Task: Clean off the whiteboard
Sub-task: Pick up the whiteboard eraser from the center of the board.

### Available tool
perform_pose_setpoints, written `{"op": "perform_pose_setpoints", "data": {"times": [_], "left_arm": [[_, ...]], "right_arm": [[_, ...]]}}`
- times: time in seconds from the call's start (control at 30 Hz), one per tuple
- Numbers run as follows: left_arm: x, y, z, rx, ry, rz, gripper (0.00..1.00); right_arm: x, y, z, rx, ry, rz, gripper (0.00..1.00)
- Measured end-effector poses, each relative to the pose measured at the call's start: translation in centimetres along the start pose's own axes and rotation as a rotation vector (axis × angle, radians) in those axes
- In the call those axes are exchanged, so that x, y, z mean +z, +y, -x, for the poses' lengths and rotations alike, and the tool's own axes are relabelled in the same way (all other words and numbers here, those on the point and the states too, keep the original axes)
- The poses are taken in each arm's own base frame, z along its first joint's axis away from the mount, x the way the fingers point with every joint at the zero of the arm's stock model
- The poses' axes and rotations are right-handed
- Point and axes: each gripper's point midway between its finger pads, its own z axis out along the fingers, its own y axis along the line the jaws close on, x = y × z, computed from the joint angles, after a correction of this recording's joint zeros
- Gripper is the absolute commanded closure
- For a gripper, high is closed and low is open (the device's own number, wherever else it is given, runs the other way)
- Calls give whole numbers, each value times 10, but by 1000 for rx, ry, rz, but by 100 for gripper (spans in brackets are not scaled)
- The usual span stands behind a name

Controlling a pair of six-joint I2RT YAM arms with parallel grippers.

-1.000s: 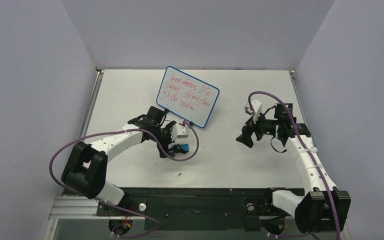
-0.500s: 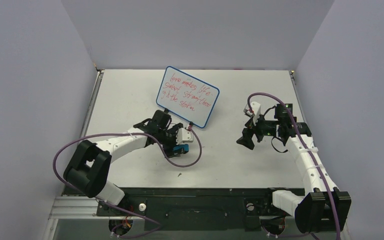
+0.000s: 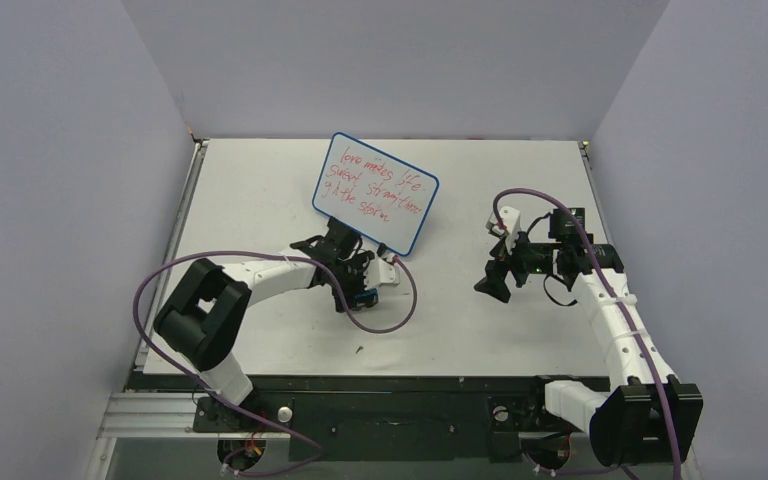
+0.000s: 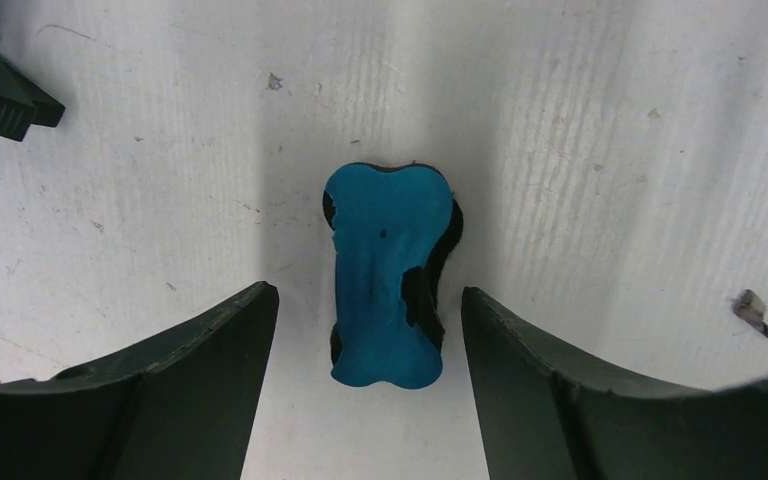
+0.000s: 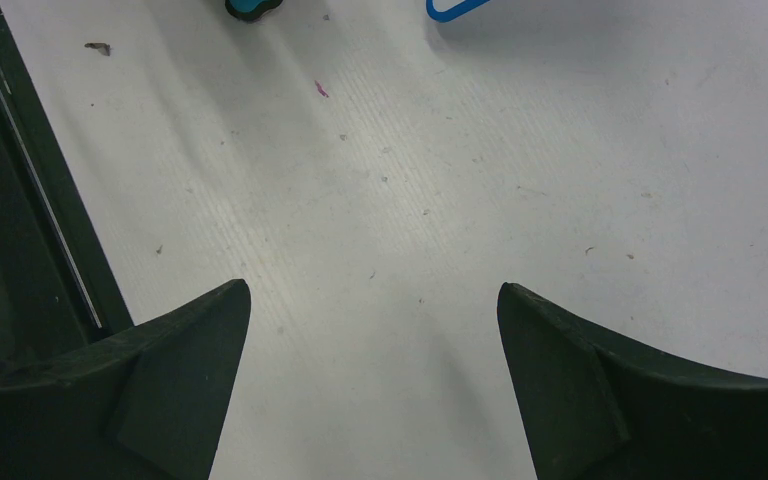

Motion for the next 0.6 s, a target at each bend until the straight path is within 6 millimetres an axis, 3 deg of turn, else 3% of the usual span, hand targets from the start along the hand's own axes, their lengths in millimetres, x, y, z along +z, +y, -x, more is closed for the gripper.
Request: {"op": "perform_pose_setpoints", "data": {"times": [0.4, 0.5, 0.6], "left_arm": [[7, 9, 8, -10, 26, 14, 49], [7, 9, 8, -12, 28, 15, 55], [7, 8, 8, -18, 30, 13, 71]], "right_arm": [[-2, 1, 0, -9, 6, 6, 11], [-1, 2, -1, -5, 10, 10, 11], [0, 2, -2, 0, 14, 15, 11]]}}
